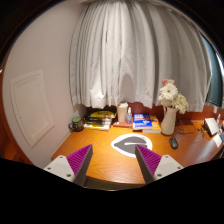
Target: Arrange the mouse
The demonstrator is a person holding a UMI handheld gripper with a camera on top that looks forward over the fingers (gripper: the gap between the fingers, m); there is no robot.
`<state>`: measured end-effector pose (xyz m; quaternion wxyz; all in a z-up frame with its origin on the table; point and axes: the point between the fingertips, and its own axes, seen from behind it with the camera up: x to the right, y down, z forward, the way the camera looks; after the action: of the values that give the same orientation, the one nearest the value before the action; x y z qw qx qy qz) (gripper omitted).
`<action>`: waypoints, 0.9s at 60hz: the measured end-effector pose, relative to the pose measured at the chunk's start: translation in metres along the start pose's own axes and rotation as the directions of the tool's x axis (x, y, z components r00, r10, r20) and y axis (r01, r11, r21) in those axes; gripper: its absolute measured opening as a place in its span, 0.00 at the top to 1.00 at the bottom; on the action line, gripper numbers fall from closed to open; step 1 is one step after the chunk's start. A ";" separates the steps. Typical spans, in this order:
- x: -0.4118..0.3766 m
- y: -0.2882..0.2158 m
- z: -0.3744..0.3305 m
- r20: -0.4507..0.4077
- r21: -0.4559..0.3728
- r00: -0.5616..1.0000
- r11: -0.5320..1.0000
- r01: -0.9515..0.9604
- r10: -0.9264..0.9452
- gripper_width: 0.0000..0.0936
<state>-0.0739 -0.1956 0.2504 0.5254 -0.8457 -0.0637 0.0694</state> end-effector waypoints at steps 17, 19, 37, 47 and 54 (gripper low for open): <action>0.093 0.123 0.023 -0.077 -0.159 0.997 0.987 -0.011 -0.002 0.07; 0.111 0.138 0.025 -0.093 -0.180 0.996 0.984 -0.017 0.000 0.07; 0.298 0.203 0.082 -0.287 -0.283 0.958 0.956 -0.078 -0.007 0.07; 0.362 0.180 0.154 -0.286 -0.276 0.958 0.958 -0.076 -0.006 0.07; 0.389 0.162 0.206 -0.266 -0.281 0.964 0.957 -0.077 0.000 0.07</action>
<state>0.2756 -0.0154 -0.0053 0.3987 -0.9159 0.0138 -0.0434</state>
